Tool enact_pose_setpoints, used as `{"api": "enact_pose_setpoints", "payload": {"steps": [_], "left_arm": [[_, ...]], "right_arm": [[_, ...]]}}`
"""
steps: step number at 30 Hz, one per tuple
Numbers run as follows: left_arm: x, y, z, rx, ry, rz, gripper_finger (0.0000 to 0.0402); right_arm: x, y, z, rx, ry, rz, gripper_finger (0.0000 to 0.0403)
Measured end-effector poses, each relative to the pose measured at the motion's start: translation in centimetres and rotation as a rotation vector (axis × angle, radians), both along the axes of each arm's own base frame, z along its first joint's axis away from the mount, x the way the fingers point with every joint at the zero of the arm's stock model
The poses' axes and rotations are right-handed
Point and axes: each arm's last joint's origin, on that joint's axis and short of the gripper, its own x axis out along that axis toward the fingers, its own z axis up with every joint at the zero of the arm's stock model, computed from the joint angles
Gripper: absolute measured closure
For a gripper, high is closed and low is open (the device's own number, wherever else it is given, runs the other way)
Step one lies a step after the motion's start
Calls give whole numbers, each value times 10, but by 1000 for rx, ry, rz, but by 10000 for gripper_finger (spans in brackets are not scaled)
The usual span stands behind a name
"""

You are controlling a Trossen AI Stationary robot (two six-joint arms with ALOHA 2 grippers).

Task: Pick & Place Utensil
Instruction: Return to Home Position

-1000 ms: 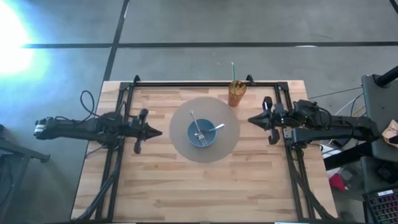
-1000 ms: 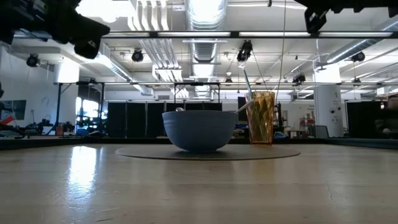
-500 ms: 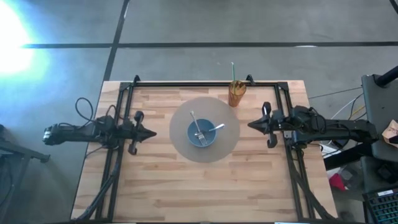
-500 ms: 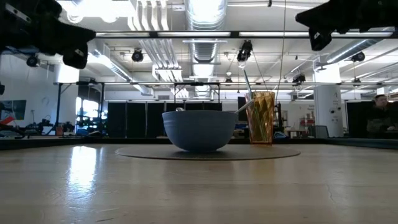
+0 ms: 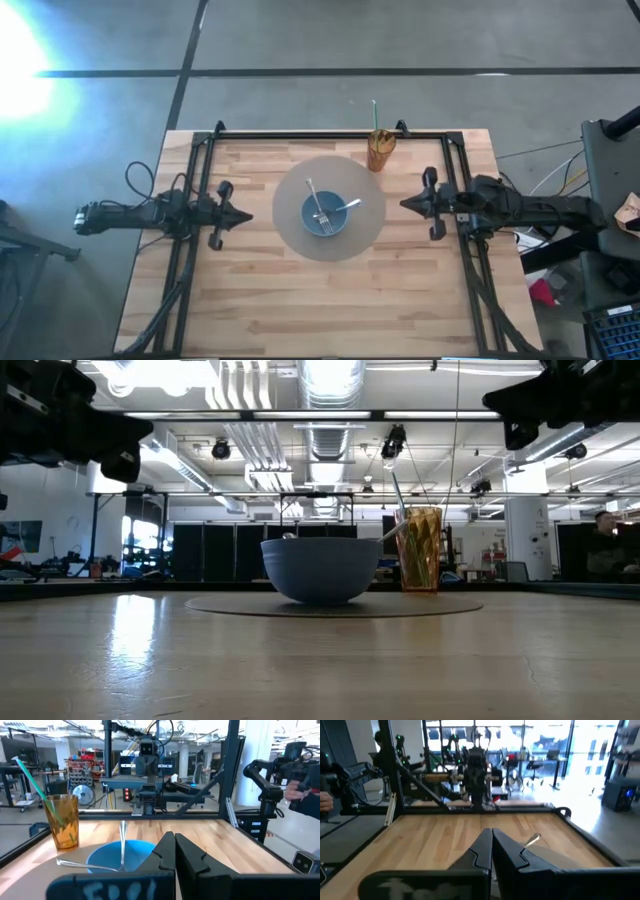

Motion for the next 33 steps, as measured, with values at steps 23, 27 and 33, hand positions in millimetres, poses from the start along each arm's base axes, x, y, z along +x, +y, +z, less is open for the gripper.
{"api": "enact_pose_setpoints", "payload": {"steps": [23, 27, 33], "left_arm": [[0, 1, 3, 27, -36, 20, 401], [0, 1, 3, -19, -33, 29, 401], [0, 3, 3, -69, -31, 110, 401]], "right_arm": [[-29, 1, -34, 46, -184, -47, 394], [-27, 1, -48, 84, -173, -52, 394], [-26, -1, -51, 112, -143, -104, 394]]}}
